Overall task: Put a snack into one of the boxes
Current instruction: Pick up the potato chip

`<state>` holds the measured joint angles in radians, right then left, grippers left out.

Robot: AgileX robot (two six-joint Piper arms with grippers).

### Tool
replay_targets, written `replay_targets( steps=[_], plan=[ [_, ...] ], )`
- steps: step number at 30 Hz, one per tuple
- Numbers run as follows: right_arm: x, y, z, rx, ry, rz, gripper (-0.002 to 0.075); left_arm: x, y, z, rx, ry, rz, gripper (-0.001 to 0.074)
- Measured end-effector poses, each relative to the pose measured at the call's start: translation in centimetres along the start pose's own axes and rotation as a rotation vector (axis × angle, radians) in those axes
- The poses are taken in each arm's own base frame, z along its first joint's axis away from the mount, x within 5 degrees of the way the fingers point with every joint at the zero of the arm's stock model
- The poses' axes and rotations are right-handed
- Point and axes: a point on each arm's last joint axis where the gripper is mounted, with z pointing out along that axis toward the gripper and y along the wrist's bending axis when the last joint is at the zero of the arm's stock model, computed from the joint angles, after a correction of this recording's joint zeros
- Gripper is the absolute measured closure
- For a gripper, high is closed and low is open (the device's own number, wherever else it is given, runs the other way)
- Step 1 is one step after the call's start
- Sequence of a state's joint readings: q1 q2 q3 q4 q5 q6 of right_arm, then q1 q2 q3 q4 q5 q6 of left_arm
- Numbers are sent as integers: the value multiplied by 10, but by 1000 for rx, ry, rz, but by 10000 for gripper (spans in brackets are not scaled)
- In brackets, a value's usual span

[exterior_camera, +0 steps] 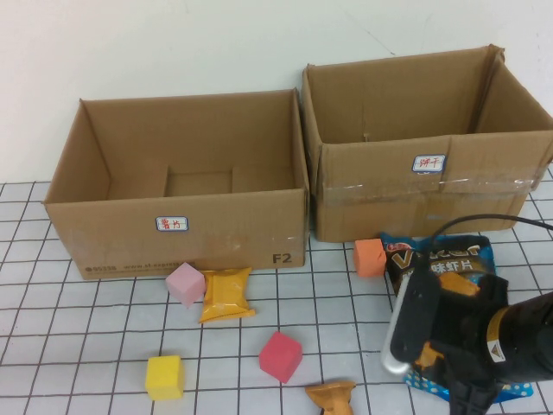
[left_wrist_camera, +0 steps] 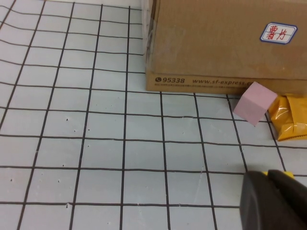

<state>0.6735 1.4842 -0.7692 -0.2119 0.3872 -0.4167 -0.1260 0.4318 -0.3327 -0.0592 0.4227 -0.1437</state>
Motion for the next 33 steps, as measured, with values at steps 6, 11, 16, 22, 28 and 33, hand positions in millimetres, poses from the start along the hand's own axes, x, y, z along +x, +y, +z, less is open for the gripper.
replay_targets(
  steps=[6, 11, 16, 22, 28, 33],
  plan=[
    [0, -2, -1, 7, 9, 411, 160, 0, 0, 0, 5, 1, -2, 737],
    [17, -23, -1, 96, 51, 783, 101, 1, 0, 0, 4, 12, -2, 737],
    [40, -47, 0, 162, 69, 1061, 95, 2, 0, 0, 4, 19, -3, 737],
    [39, -49, 15, 118, 40, 1131, 94, 2, -1, 0, 6, 20, -7, 737],
    [42, -45, 40, 89, 82, 1145, 92, 2, -1, 0, 9, 20, -14, 737],
    [44, -44, 54, 80, 121, 1145, 92, 2, -1, 0, 11, 20, -17, 736]
  ],
)
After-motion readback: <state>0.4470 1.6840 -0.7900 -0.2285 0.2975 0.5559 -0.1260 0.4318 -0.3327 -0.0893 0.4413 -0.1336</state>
